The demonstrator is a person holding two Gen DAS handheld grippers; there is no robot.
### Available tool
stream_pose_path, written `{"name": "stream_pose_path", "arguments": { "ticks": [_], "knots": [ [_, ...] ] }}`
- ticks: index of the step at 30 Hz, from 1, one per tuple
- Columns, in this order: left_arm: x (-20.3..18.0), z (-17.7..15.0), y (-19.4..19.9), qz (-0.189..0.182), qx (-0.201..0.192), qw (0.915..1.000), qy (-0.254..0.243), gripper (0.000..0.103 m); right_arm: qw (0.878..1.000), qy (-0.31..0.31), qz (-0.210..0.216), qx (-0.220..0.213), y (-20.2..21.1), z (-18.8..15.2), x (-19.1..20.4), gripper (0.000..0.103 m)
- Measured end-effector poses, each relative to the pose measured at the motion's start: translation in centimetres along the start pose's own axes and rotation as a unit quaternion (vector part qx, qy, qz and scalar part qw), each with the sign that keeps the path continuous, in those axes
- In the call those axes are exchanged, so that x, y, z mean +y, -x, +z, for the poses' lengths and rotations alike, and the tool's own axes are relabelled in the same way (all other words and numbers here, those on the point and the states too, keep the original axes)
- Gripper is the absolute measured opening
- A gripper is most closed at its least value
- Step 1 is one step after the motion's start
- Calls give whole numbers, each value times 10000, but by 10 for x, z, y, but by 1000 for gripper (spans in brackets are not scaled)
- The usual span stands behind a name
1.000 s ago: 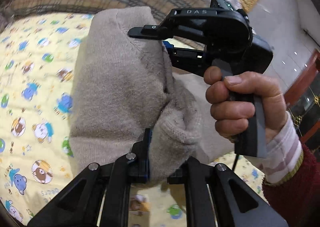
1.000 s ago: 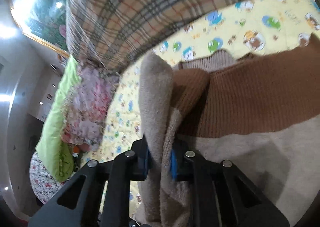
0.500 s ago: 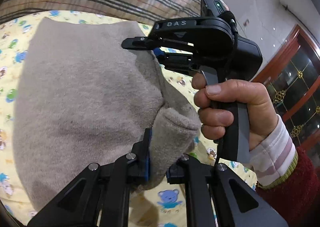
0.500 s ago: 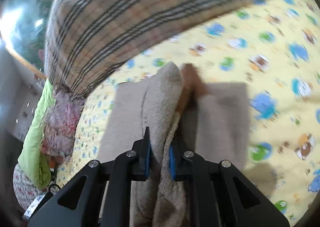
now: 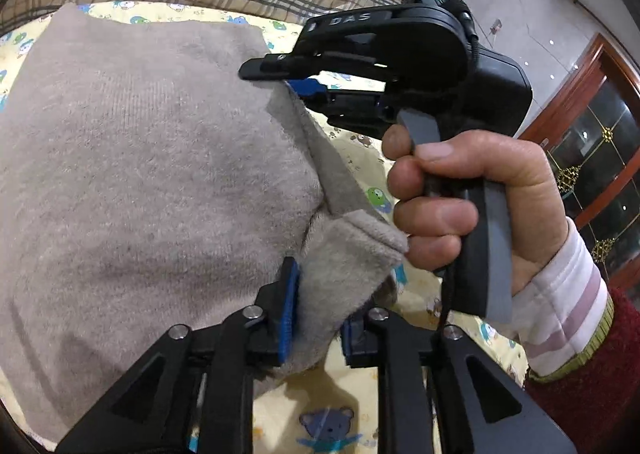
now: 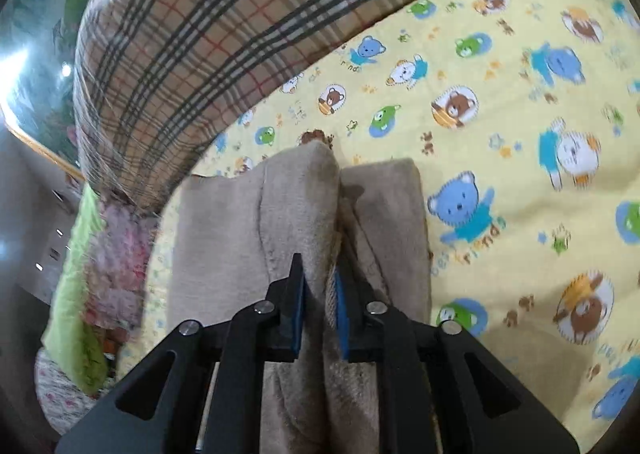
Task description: Fold small clothes
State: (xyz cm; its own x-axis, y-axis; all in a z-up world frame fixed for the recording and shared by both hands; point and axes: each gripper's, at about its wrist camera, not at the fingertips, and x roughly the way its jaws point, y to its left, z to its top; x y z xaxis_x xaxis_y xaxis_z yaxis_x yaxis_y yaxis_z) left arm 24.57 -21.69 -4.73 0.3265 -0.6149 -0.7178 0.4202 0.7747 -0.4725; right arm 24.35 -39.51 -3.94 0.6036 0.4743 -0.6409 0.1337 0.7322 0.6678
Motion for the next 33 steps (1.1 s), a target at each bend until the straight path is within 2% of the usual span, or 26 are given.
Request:
{"name": "stream_pose_path", "arguments": {
  "ticks": [2,4,5,9,13,15,18,21,25,30,33],
  "knots": [
    [0,-2,8,-56,19,10000,-7,36,10000,-9,-43,-61,10,-1,3,20],
    [0,-5,18,-135,8,9999,-15,54,9997,77,-107,-201,24,-4,10,21],
    [1,-6,23,-155,-12,9999,-13,57,9996,102,-103,-250,30,-6,8,21],
    [0,-19,50,-244,-9,9996,-106,58,9984,276,-64,-492,58,-23,24,23],
    [16,-23,77,-204,-98,9997,14,64,9981,390,168,-448,73,-48,36,23],
    [36,-20,94,-59,-256,9993,255,64,9986,366,136,-354,72,-57,36,24],
    [72,-11,115,123,-454,9962,732,71,9986,452,-24,-282,67,-68,33,27],
    [106,0,119,292,-489,9926,1070,72,9990,405,-115,-136,53,-75,28,29],
    [130,8,108,328,-382,9892,1377,72,9989,448,-133,-30,36,-79,29,31],
    [162,19,90,130,-437,9817,1849,72,9993,363,-43,-46,28,-74,29,31],
    [171,23,81,11,-370,9800,1955,72,9997,154,-23,-194,27,-64,18,35]
  ]
}}
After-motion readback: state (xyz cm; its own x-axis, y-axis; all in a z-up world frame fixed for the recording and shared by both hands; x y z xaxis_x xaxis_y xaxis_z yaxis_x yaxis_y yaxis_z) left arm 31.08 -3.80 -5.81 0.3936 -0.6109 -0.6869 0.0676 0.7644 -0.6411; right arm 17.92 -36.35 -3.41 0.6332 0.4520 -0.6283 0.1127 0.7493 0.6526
